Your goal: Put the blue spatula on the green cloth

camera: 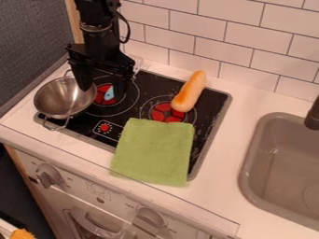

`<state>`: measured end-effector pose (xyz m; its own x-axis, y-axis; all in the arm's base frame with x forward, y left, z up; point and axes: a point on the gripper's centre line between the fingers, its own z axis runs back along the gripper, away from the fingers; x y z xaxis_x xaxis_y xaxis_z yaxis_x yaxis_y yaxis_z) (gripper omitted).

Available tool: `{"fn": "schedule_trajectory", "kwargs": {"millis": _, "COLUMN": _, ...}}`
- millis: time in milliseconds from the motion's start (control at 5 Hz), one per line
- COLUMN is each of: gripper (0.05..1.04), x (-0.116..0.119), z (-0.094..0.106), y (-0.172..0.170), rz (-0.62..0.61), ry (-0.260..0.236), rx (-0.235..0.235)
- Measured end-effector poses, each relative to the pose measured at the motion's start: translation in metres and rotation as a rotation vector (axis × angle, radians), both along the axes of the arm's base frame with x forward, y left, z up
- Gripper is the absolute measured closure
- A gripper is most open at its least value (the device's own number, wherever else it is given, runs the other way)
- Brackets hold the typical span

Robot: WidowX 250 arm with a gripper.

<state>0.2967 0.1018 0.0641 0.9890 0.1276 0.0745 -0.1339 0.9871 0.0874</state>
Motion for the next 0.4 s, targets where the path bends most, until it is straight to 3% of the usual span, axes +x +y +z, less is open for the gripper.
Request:
{"fn": "schedule_trajectory", "kwargs": {"millis": 200, "gripper": 0.082, "x": -0.002, "z": -0.010, "y": -0.001, "rz": 0.009, "ry": 0.032, "rx": -0.014}}
{"fn": "schedule_trajectory", "kwargs": {"millis": 400, "gripper": 0.082, "x": 0.021, "z": -0.006, "y": 0.003, "rz": 0.029, "ry": 0.010, "rx": -0.035}}
